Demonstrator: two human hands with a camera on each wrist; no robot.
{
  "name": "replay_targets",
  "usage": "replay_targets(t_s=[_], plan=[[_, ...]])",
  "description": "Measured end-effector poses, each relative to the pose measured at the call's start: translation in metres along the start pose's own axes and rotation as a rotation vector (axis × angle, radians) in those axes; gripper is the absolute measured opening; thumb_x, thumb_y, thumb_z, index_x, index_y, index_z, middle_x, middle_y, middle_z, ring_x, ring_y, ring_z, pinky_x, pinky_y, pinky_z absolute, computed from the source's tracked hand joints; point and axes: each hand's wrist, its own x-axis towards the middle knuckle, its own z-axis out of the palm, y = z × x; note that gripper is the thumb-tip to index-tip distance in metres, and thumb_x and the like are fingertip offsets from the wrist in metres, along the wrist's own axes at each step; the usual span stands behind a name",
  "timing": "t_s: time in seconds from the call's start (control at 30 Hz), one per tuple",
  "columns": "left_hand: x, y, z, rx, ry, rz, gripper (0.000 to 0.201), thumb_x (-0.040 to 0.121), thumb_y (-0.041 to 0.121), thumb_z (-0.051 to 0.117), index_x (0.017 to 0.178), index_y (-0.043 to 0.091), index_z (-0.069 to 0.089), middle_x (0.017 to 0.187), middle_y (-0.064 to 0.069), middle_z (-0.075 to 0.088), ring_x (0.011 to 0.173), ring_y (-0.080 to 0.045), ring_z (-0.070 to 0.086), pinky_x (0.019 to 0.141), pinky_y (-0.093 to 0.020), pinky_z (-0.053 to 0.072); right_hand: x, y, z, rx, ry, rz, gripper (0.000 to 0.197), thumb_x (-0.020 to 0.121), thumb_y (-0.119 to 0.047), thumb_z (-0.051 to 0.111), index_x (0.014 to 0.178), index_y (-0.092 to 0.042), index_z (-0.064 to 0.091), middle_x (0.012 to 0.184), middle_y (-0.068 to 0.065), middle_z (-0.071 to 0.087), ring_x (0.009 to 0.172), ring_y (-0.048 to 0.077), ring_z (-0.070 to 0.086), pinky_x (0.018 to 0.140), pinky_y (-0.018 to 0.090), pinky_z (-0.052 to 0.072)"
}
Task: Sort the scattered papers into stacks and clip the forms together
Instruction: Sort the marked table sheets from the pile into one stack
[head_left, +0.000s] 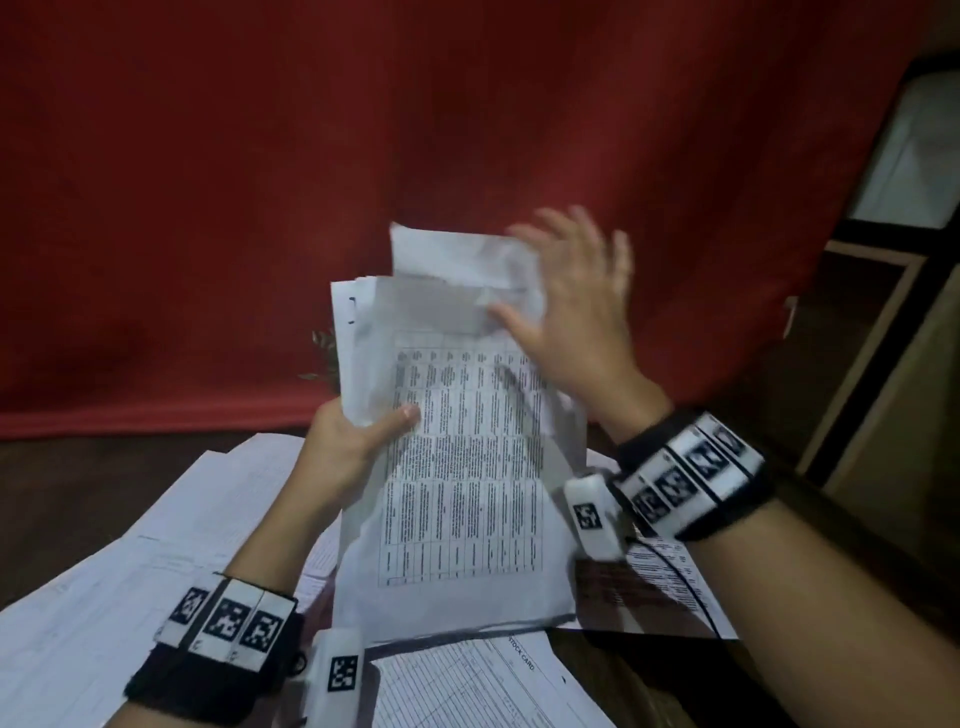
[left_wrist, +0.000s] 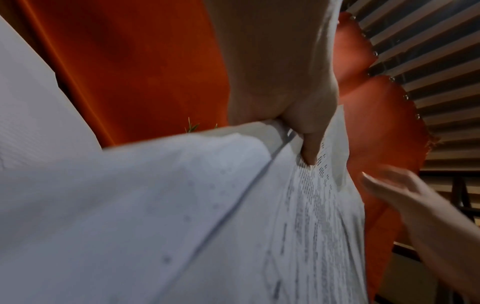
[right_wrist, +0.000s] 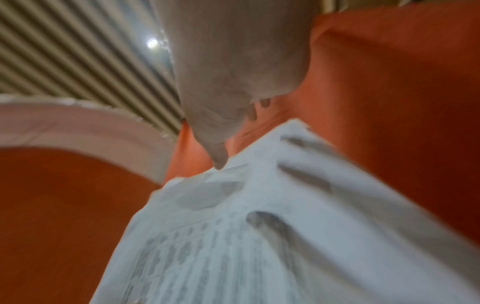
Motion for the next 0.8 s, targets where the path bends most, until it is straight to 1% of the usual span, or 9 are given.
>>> replay_targets(t_s=[0.1, 0.2, 0.27, 0.33, 0.43, 0.53, 0.63, 0.7, 0.8], plan=[[-0.004, 0.01, -0.006, -0.075, 0.053, 0.026, 0.034, 0.075, 0.035, 0.091, 0.096, 0.014, 0.074, 0.093, -0.023, 0.075, 0.078, -0.024, 0.069, 0.073, -0.042, 0.056, -0.035, 0.03, -0.008, 0.502, 0.003, 0.445, 0.109, 0.077, -0.063, 0.078, 0.162, -0.027, 0.02, 0.165, 0.004, 0.031, 0.153, 0.021, 0.03, 0.126, 0.054, 0.02], [-0.008, 0.016, -0.001, -0.065, 0.035, 0.054, 0.041, 0.075, 0.043, 0.088, 0.103, 0.018, 0.073, 0.09, -0.004, 0.075, 0.081, -0.019, 0.072, 0.074, -0.04, 0.057, -0.066, 0.029, 0.0, 1.012, -0.15, 0.741, 0.116, 0.065, -0.07, 0.08, 0.159, -0.032, 0.023, 0.151, 0.001, 0.052, 0.133, 0.014, 0.056, 0.116, 0.049, 0.043], [-0.009, 0.02, 0.005, -0.016, 0.015, 0.076, 0.044, 0.072, 0.052, 0.081, 0.103, 0.021, 0.071, 0.088, 0.003, 0.077, 0.083, -0.01, 0.074, 0.077, -0.036, 0.058, -0.077, 0.019, 0.008, 1.095, -0.163, 0.744, 0.091, 0.075, -0.054, 0.079, 0.151, -0.024, 0.039, 0.138, -0.004, 0.063, 0.123, 0.009, 0.063, 0.114, 0.045, 0.047], [-0.012, 0.023, 0.009, 0.016, -0.01, 0.119, 0.05, 0.068, 0.06, 0.079, 0.103, 0.026, 0.069, 0.086, 0.007, 0.077, 0.082, -0.003, 0.074, 0.077, -0.032, 0.058, -0.084, 0.012, 0.012, 1.113, -0.155, 0.703, 0.07, 0.083, -0.048, 0.079, 0.142, -0.025, 0.048, 0.133, -0.007, 0.067, 0.122, 0.009, 0.065, 0.112, 0.043, 0.049], [-0.015, 0.019, 0.003, -0.07, 0.013, 0.14, 0.06, 0.066, 0.057, 0.084, 0.116, 0.028, 0.068, 0.107, 0.005, 0.079, 0.101, -0.013, 0.076, 0.088, -0.033, 0.061, -0.092, 0.012, 0.013, 1.178, -0.162, 0.688, 0.047, 0.093, -0.029, 0.075, 0.134, -0.019, 0.053, 0.126, 0.0, 0.072, 0.117, 0.014, 0.07, 0.106, 0.045, 0.053], [-0.018, 0.016, -0.001, -0.107, 0.026, 0.116, 0.064, 0.062, 0.056, 0.088, 0.114, 0.023, 0.071, 0.106, 0.0, 0.08, 0.1, -0.019, 0.077, 0.093, -0.044, 0.06, -0.098, 0.012, 0.014, 1.234, -0.141, 0.727, 0.04, 0.095, -0.021, 0.072, 0.131, -0.015, 0.055, 0.124, 0.004, 0.074, 0.115, 0.019, 0.071, 0.107, 0.049, 0.052], [-0.025, 0.027, 0.007, -0.089, 0.018, 0.17, 0.049, 0.065, 0.05, 0.083, 0.104, 0.022, 0.074, 0.097, 0.005, 0.081, 0.091, -0.011, 0.077, 0.082, -0.031, 0.061, -0.102, 0.007, 0.012, 1.241, -0.111, 0.749, 0.036, 0.095, -0.025, 0.072, 0.128, -0.025, 0.057, 0.125, 0.0, 0.073, 0.116, 0.015, 0.07, 0.11, 0.048, 0.05], [-0.029, 0.043, 0.011, -0.09, 0.045, 0.231, 0.043, 0.064, 0.053, 0.085, 0.098, 0.029, 0.076, 0.094, 0.008, 0.081, 0.088, -0.01, 0.078, 0.075, -0.025, 0.06, -0.1, 0.007, 0.006, 1.268, -0.04, 0.727, 0.037, 0.095, -0.03, 0.072, 0.129, -0.027, 0.057, 0.127, 0.001, 0.072, 0.119, 0.016, 0.069, 0.11, 0.048, 0.05], [-0.028, 0.06, 0.004, -0.134, 0.014, 0.299, 0.039, 0.065, 0.056, 0.09, 0.099, 0.043, 0.077, 0.105, 0.002, 0.081, 0.098, -0.022, 0.078, 0.08, -0.035, 0.064, -0.098, 0.016, 0.003, 1.375, -0.006, 0.668, 0.04, 0.095, -0.031, 0.071, 0.132, -0.026, 0.058, 0.13, 0.003, 0.071, 0.125, 0.023, 0.066, 0.108, 0.045, 0.05]])
